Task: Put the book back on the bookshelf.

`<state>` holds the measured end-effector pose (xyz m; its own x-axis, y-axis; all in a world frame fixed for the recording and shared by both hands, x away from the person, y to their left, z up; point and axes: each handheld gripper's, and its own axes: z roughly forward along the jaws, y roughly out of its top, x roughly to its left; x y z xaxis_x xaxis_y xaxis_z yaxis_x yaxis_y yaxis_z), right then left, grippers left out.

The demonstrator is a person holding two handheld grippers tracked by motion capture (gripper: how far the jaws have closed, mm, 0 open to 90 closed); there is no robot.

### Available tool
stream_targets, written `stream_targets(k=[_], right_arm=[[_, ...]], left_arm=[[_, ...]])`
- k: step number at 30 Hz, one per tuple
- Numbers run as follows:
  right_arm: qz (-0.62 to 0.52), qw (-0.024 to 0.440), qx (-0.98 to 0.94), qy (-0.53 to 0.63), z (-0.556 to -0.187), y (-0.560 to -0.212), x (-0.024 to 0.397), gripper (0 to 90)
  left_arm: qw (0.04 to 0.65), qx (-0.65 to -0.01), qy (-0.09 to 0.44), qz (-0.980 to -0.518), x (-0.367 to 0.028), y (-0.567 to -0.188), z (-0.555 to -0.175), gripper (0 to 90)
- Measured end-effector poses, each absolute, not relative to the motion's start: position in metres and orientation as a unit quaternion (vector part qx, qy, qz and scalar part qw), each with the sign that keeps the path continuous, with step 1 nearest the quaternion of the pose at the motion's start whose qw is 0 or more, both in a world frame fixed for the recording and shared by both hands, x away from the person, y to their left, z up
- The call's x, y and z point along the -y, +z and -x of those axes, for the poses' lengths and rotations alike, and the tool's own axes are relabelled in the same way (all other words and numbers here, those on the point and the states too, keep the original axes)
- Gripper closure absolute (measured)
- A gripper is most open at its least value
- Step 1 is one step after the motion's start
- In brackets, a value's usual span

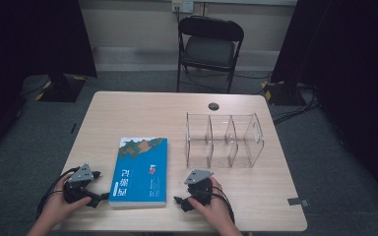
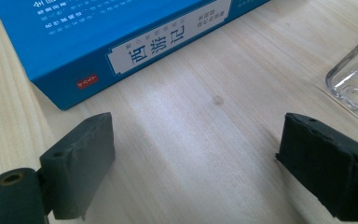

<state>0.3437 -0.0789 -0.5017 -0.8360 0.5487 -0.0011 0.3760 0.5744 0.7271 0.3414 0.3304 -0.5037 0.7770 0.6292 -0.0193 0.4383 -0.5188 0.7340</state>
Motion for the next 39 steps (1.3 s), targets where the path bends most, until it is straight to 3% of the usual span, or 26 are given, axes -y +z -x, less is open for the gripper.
stream_targets(k=[7,9,12,21,29,33,34,39], right_arm=[[-0.26,0.114,-0.881,0.378,-0.344,-0.502,0.079,9.7],[-0.263,0.113,-0.881,0.377,-0.344,-0.501,0.078,9.7],[-0.262,0.112,-0.881,0.377,-0.344,-0.501,0.078,9.7],[-0.223,0.102,-0.884,0.398,-0.339,-0.497,0.07,14.3],[-0.15,0.115,-0.88,0.436,-0.323,-0.474,0.019,13.7],[-0.141,0.09,-0.886,0.432,-0.326,-0.479,-0.007,16.7],[-0.128,0.107,-0.889,0.427,-0.327,-0.481,-0.015,19.9],[-0.101,0.129,-0.893,0.42,-0.327,-0.484,-0.021,19.7]], left_arm=[[0.37,-0.311,0.121,-0.867,-0.335,-0.502,-0.335,6.4],[0.366,-0.314,0.12,-0.868,-0.336,-0.5,-0.333,10.1],[0.354,-0.303,0.102,-0.879,-0.34,-0.495,-0.324,17.0],[0.347,-0.241,0.075,-0.903,-0.33,-0.488,-0.307,20.3],[0.336,-0.245,0.072,-0.907,-0.317,-0.489,-0.303,19.0],[0.328,-0.25,0.077,-0.908,-0.313,-0.489,-0.301,18.3],[0.329,-0.249,0.08,-0.907,-0.312,-0.489,-0.3,18.1],[0.343,-0.248,0.072,-0.903,-0.309,-0.49,-0.302,16.6]])
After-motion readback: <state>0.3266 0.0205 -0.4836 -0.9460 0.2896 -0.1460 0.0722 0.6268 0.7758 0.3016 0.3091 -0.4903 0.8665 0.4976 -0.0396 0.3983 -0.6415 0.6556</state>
